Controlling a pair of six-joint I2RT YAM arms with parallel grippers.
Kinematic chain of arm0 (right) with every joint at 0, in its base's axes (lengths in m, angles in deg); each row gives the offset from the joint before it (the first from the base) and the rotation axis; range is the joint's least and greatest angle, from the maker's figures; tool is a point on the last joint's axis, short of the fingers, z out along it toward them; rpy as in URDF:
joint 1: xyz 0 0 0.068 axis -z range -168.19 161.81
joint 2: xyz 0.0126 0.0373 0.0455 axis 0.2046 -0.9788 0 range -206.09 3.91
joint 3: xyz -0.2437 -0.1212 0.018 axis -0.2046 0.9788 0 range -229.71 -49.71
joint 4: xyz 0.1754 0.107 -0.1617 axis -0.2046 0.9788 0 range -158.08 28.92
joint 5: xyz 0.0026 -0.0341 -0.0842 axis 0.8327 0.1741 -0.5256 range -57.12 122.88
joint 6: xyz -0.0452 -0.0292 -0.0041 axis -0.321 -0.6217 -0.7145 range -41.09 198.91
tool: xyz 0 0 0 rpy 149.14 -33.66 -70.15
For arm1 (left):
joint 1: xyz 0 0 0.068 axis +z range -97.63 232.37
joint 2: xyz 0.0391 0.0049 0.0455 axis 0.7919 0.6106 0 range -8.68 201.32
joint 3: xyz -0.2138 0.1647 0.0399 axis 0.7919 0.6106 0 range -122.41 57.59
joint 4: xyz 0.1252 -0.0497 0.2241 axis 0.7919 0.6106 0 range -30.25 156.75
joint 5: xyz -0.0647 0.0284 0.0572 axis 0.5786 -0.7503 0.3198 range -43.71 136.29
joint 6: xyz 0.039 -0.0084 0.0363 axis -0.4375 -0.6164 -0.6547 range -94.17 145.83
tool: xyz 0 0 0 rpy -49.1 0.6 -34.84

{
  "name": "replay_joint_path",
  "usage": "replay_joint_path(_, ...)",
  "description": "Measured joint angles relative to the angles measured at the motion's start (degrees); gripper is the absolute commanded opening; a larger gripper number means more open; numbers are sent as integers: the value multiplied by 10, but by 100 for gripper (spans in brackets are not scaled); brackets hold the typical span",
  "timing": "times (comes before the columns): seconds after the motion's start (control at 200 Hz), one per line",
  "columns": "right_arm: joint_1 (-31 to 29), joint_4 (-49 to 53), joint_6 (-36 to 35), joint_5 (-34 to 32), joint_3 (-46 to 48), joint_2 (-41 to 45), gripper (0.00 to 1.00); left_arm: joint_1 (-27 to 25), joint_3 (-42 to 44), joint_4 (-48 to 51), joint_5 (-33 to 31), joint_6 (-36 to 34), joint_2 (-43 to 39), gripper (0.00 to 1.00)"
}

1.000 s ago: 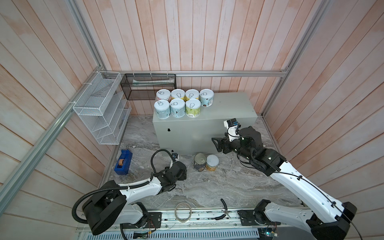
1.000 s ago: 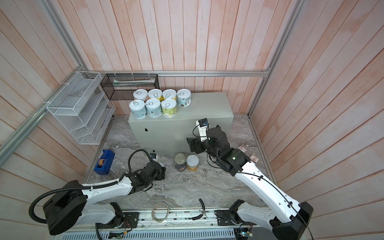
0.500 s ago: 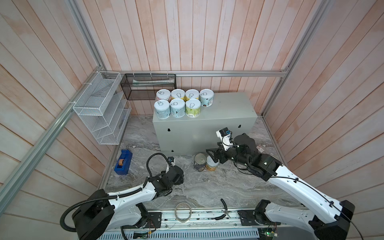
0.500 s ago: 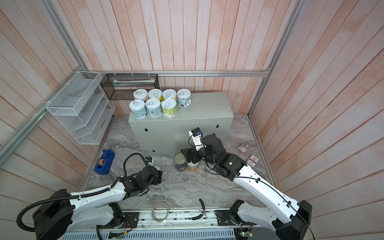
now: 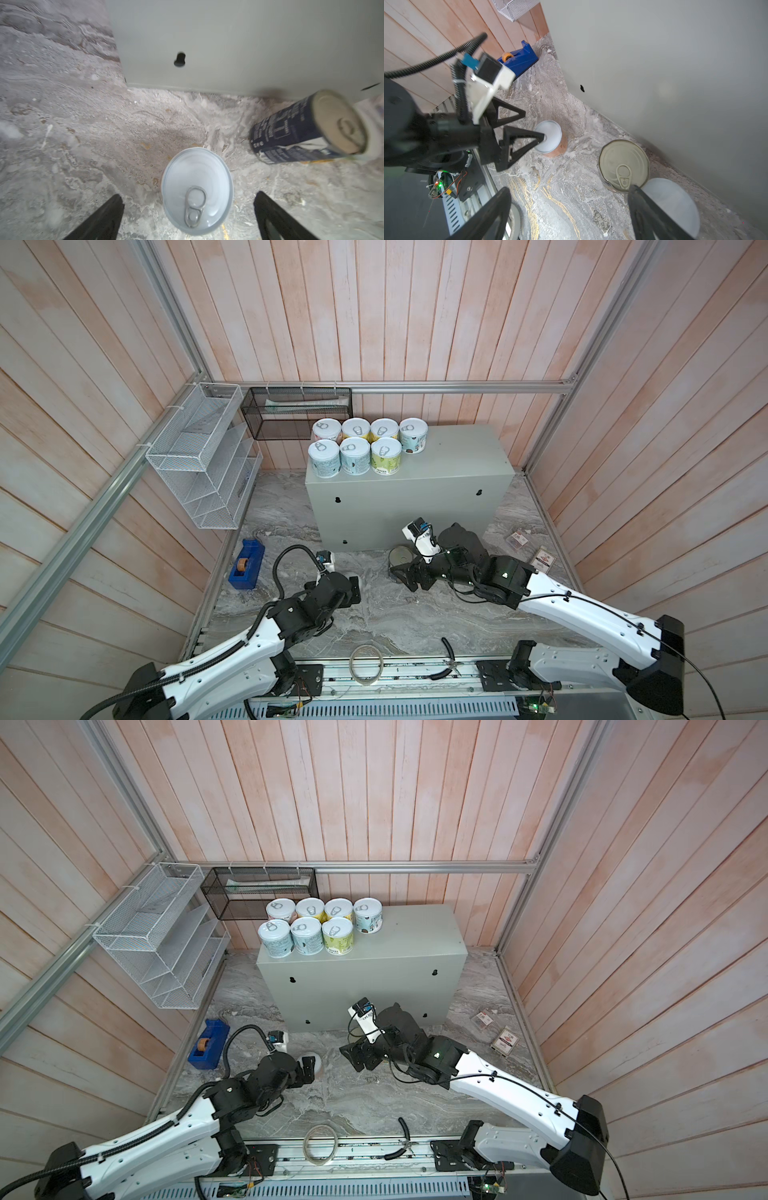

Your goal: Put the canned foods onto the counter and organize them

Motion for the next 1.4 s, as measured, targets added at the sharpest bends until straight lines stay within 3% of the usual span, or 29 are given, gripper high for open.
replay_joint_path(0.27,-80,-52,-19,2,7,-97,92,43,-8,109,-4,76,-176,100)
replay_joint_path(0.505,-90,-89,-35,3,-3,-207,95,45,-9,148,-20,104,-261,100)
replay_joint_path(1.02,-91,-80,-85,-8,-192,-433,98,46,-5,153,-32,112,-297,100)
replay_joint_path(1.395,-77,-80,-81,-9,-204,-493,96,46,-5,164,-33,113,-299,100)
